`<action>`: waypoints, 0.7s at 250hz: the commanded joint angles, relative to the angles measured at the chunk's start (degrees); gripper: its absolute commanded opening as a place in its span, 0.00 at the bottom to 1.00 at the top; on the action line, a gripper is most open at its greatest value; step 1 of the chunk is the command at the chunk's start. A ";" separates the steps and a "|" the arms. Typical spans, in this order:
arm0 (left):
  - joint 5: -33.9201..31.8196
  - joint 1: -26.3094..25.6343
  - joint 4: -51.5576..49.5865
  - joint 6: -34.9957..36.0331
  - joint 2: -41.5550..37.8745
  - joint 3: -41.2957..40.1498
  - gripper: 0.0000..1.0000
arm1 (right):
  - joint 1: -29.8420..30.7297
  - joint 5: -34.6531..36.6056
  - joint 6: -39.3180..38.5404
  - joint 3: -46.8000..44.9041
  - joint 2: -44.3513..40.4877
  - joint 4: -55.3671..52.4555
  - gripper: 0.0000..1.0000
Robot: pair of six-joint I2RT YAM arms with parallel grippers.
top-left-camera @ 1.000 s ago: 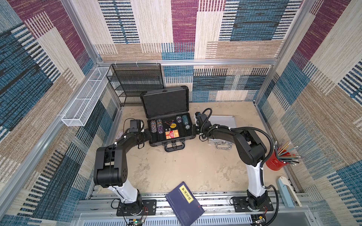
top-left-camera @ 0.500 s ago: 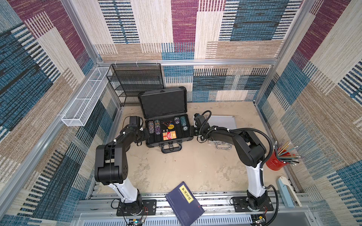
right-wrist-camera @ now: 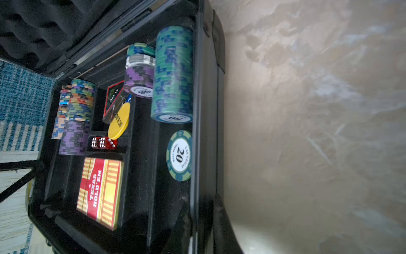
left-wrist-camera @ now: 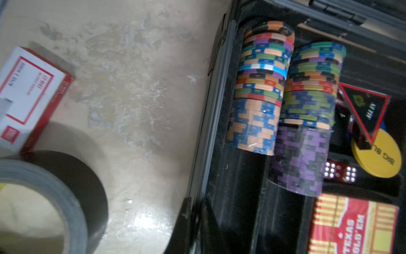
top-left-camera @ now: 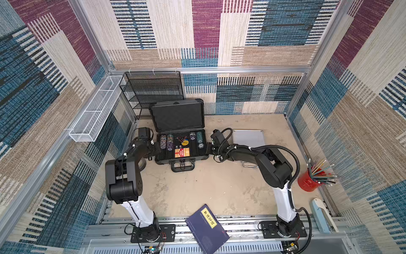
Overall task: Open the poker set cases
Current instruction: Move the poker set case to the center of the board.
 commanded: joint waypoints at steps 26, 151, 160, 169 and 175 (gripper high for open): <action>1.29 1.61 1.70 -0.99 0.67 2.89 0.06 | 3.58 -15.30 5.93 4.66 2.61 7.07 0.00; 0.88 3.07 1.13 1.55 7.25 9.89 0.06 | 6.63 -15.74 10.67 9.66 6.15 9.38 0.00; 0.97 3.13 1.18 1.61 7.55 10.07 0.06 | 6.80 -15.71 10.77 9.92 6.47 9.38 0.00; 1.10 3.15 1.17 1.63 7.76 10.21 0.06 | 6.92 -15.74 10.85 10.27 6.69 9.32 0.00; 1.10 3.15 1.33 1.63 7.93 10.12 0.06 | 6.98 -15.69 10.94 10.44 6.94 9.21 0.00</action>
